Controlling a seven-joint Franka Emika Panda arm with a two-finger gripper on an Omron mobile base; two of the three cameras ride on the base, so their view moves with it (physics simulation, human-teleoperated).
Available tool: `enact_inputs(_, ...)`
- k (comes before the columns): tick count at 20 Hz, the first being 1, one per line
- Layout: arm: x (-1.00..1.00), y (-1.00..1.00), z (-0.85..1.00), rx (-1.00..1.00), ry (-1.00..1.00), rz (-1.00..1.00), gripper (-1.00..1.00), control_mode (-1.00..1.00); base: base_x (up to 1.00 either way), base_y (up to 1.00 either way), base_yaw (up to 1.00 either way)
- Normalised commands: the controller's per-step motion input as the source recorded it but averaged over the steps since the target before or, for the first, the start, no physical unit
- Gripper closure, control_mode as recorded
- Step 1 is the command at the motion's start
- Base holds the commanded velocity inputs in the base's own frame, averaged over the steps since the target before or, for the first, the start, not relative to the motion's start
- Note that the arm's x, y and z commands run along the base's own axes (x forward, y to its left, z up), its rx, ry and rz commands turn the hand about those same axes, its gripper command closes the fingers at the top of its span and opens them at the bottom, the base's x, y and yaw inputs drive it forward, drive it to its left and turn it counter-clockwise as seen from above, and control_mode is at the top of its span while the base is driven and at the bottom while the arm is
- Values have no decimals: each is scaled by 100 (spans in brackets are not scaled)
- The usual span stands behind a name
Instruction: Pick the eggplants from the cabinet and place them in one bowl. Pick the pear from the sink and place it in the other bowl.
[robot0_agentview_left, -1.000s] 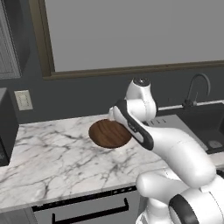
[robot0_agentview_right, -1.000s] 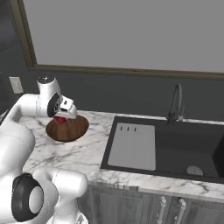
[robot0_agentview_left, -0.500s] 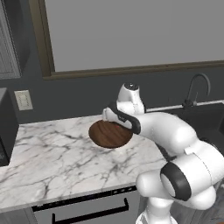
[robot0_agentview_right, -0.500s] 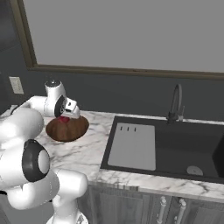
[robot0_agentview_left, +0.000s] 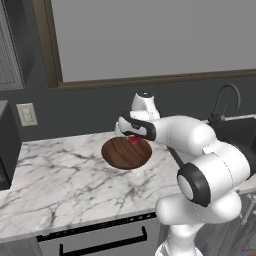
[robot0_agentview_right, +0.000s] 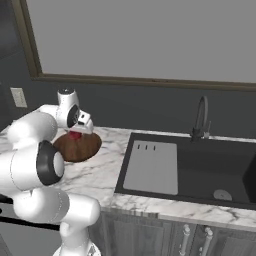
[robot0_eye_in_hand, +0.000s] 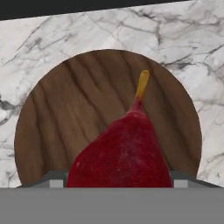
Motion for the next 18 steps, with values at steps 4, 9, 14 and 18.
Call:
enact_inputs(4, 0, 2, -26, 0, 0, 0, 100, -100, 0, 0, 0)
enact_inputs(9, 0, 5, -51, 0, 0, 0, 100, -100, 0, 0, 0)
enact_inputs(14, 0, 0, -27, 0, 0, 0, 100, -100, 0, 0, 0)
enact_inputs(18, 3, 0, -2, 0, 0, 0, 100, -100, 0, 0, 0)
